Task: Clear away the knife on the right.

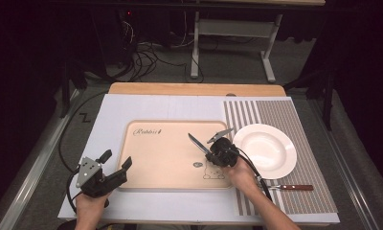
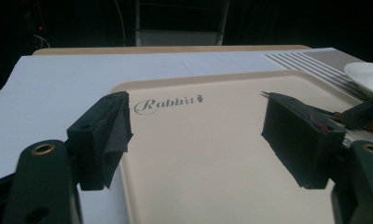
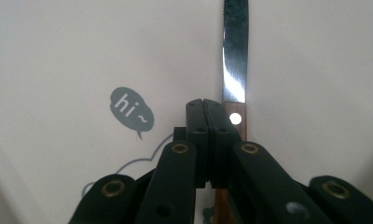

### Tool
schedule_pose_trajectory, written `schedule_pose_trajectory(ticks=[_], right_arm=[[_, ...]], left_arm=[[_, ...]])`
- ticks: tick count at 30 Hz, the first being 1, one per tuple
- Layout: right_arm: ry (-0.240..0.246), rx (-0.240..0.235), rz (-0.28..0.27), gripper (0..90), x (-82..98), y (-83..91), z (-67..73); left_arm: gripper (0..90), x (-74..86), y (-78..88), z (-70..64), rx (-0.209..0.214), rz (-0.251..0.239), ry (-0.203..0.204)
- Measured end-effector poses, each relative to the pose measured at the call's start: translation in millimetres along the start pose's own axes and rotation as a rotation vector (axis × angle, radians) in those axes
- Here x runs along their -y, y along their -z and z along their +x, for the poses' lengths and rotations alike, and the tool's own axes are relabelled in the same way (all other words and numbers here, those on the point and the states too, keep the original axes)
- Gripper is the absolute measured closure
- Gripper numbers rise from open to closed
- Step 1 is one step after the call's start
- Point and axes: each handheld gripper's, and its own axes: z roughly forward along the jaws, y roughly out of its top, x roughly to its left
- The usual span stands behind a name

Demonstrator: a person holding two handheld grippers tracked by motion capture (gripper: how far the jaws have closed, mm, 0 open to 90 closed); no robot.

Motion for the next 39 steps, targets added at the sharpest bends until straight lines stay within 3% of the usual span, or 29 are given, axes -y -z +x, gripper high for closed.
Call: schedule_pose_trajectory(ticks=[10, 11, 12, 13, 14, 15, 22, 23, 24, 25, 26, 30, 37, 39], right_arm=[[-0.010, 0.020, -0.002, 90.0, 0.0, 0.4, -10.0], [0.030, 0.018, -0.015, 90.0, -0.5, -0.4, -13.9], [0.030, 0.018, -0.015, 90.0, -0.5, -0.4, -13.9], [-0.014, 0.023, 0.003, 90.0, 0.0, 1.0, -12.6], [0.019, 0.022, -0.010, 90.0, -0.2, 0.2, -15.8], [-0.020, 0.026, 0.006, 90.0, 0.1, 1.5, -14.0], [-0.027, 0.048, 0.012, 90.0, 0.9, 2.8, -17.7], [0.001, 0.049, 0.003, 90.0, 0.7, 2.3, -20.2], [-0.069, 0.052, 0.024, 90.0, 1.3, 3.9, -16.0], [-0.015, 0.051, 0.006, 90.0, 1.1, 2.8, -20.6], [-0.008, 0.052, 0.001, 90.0, 1.2, 2.6, -22.0], [-0.055, 0.063, 0.010, 90.0, 2.2, 4.0, -22.5], [-0.071, 0.058, 0.008, 89.6, 2.5, 4.3, -24.6], [-0.067, 0.061, -0.003, 85.6, 3.6, 5.0, -24.3]], left_arm=[[24.1, 0.2, -0.2, 0.1, -0.001, 0.003, 0.000], [24.1, 0.2, -0.3, 0.0, -0.002, 0.004, 0.000], [24.1, 0.2, -0.3, 0.0, -0.002, 0.004, 0.000], [24.1, 0.2, -0.3, 0.0, -0.002, 0.005, -0.001], [24.1, 0.3, -0.3, 0.0, -0.002, 0.005, -0.001], [24.1, 0.3, -0.3, 0.1, -0.003, 0.005, 0.000], [24.1, 0.2, -0.3, 0.0, 0.000, 0.003, 0.001], [24.1, 0.2, -0.3, 0.0, 0.000, 0.003, 0.001], [24.1, 0.3, -0.4, 0.0, -0.001, 0.004, 0.000], [24.1, 0.3, -0.4, 0.1, -0.001, 0.004, 0.000], [24.1, 0.3, -0.4, 0.1, -0.001, 0.004, 0.001], [24.1, 0.3, -0.6, 0.3, 0.000, 0.004, 0.001], [24.1, 0.1, -0.6, 0.5, 0.001, 0.002, 0.002], [24.1, 0.1, -0.6, 0.6, 0.002, 0.002, 0.001]])
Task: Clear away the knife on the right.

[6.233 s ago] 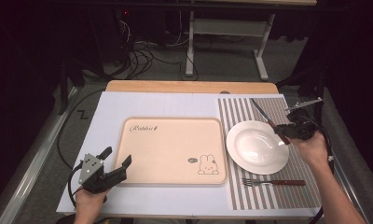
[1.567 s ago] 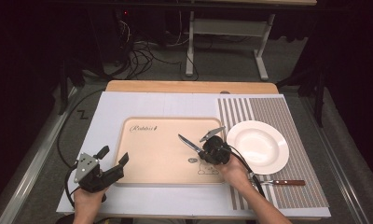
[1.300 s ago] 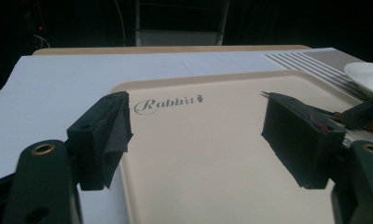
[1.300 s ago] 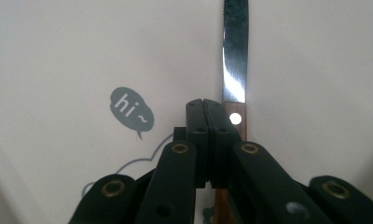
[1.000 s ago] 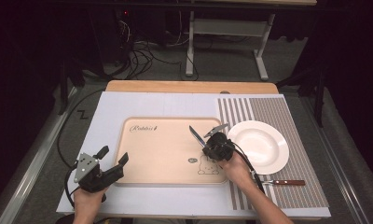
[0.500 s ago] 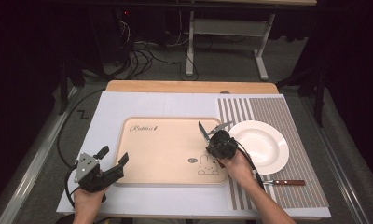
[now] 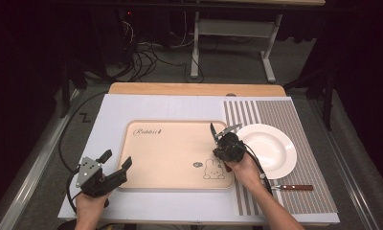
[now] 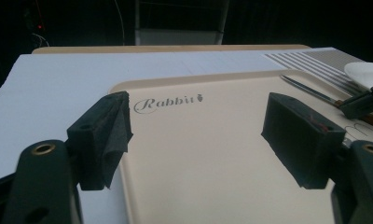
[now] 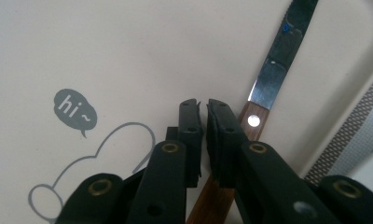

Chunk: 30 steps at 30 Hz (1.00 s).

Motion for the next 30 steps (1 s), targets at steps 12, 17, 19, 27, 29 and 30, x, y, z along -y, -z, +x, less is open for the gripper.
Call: schedule_pose_trajectory(ticks=[12, 17, 19, 27, 29, 30], right_arm=[[-0.017, -0.032, -0.113, 71.3, 9.3, 18.4, -1.9], [-0.018, -0.051, -0.144, 64.5, 12.5, 24.6, -2.3], [-0.018, -0.052, -0.180, 60.0, 15.2, 30.0, -1.9], [-0.032, -0.048, -0.273, 52.3, 26.4, 44.1, -3.5], [-0.028, -0.052, -0.292, 53.7, 29.3, 46.7, -2.9], [-0.020, -0.052, -0.294, 53.6, 30.2, 48.1, -2.9]], left_arm=[[24.2, -0.1, -0.2, -0.6, 0.003, 0.000, -0.004], [24.2, -0.1, -0.2, -0.6, 0.003, 0.000, -0.004], [24.2, -0.1, -0.2, -0.6, 0.002, 0.000, -0.005], [24.2, -0.1, -0.4, -0.8, 0.003, 0.001, -0.006], [24.2, -0.1, -0.5, -0.8, 0.003, 0.001, -0.005], [24.2, -0.1, -0.6, -0.8, 0.002, 0.002, -0.005]])
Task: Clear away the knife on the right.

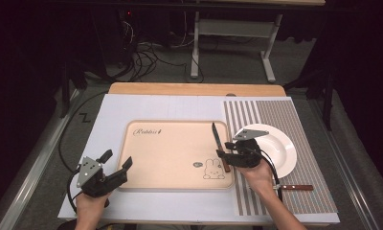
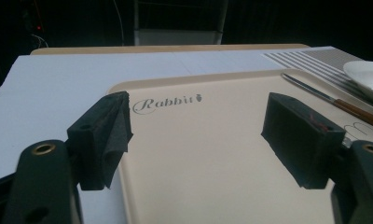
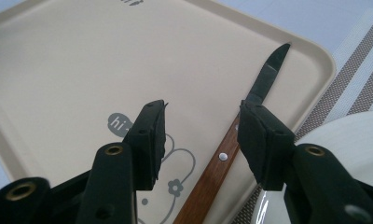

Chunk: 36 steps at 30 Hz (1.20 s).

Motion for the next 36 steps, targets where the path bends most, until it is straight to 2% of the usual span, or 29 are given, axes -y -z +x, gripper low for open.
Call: schedule_pose_trajectory(ticks=[9, 12, 16, 19, 21, 22, 23, 28, 30, 33, 36], right_arm=[[0.001, -0.016, -0.028, 47.9, 4.3, 8.4, 0.8], [0.024, -0.006, -0.056, 43.0, 5.7, 11.4, 1.9], [0.030, -0.007, -0.073, 40.7, 5.7, 13.6, 3.1], [0.019, 0.005, -0.087, 34.0, 5.7, 16.0, 2.9], [0.018, 0.007, -0.091, 32.9, 5.7, 16.6, 2.1], [0.012, 0.002, -0.090, 33.4, 5.7, 17.0, 1.5], [-0.012, -0.025, -0.086, 33.3, 6.0, 17.5, -0.4], [-0.008, -0.038, -0.091, 29.8, 6.0, 19.1, 1.1], [-0.017, -0.057, -0.096, 28.9, 6.4, 19.9, 1.7], [-0.002, -0.028, -0.118, 27.6, 11.6, 23.4, 6.9], [-0.009, -0.044, -0.127, 25.6, 14.0, 27.3, 7.5]], left_arm=[[24.2, -0.1, 0.3, -0.2, -0.003, -0.001, -0.003], [24.2, -0.7, 1.5, 0.0, -0.012, -0.013, -0.003], [24.3, -1.0, 2.4, 0.6, -0.015, -0.017, -0.002], [24.3, -1.2, 2.9, 0.5, -0.016, -0.021, -0.005], [24.3, -1.3, 3.0, 0.3, -0.015, -0.024, -0.006], [24.3, -1.3, 3.2, 0.2, -0.014, -0.025, -0.008], [24.4, -1.3, 3.3, 0.1, -0.014, -0.025, -0.010], [24.4, -1.5, 3.8, 0.2, -0.013, -0.026, -0.013], [24.4, -1.5, 3.8, 0.1, -0.012, -0.025, -0.013], [24.4, -1.6, 3.8, -0.1, -0.011, -0.027, -0.013], [24.4, -1.6, 3.8, -0.6, -0.011, -0.027, -0.014]])
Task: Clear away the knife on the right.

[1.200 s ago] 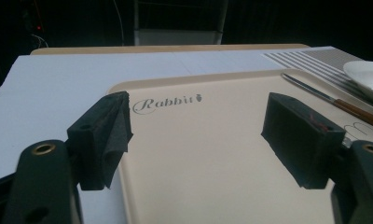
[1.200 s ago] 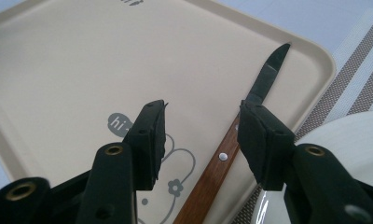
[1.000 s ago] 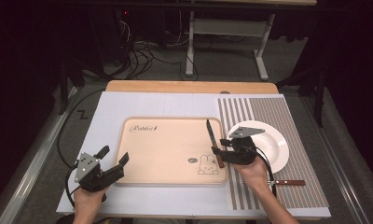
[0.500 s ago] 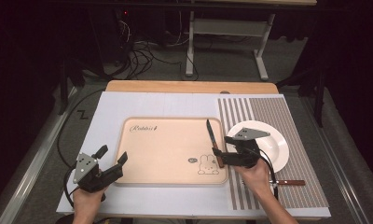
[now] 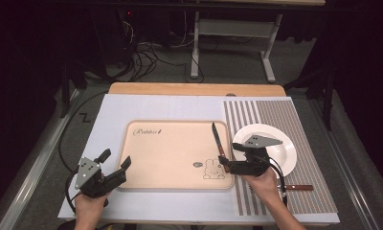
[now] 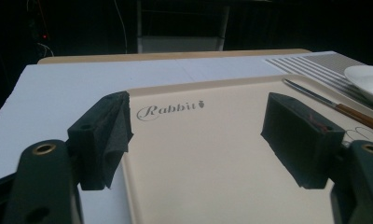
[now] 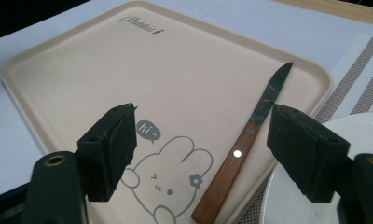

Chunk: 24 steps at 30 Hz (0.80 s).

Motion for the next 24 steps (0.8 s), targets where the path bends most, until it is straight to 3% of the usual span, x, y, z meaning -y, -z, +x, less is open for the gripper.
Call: schedule_pose_trajectory(ticks=[5, 14, 19, 24], right_arm=[[0.007, -0.009, 0.014, 22.4, 3.7, 7.5, 0.8], [0.011, -0.009, -0.011, 21.1, 7.2, 18.8, 2.5], [-0.004, -0.036, -0.091, 27.9, 13.2, 31.3, -0.3], [-0.004, -0.028, -0.149, 29.7, 18.2, 40.9, -2.1]], left_arm=[[24.4, -0.1, 0.1, -0.4, 0.001, 0.001, -0.003], [24.5, -0.6, 0.5, -0.9, 0.008, 0.008, 0.002], [24.1, -0.6, 0.5, -1.2, 0.005, 0.002, -0.004], [24.0, -0.3, 0.0, -1.9, 0.007, 0.003, -0.010]])
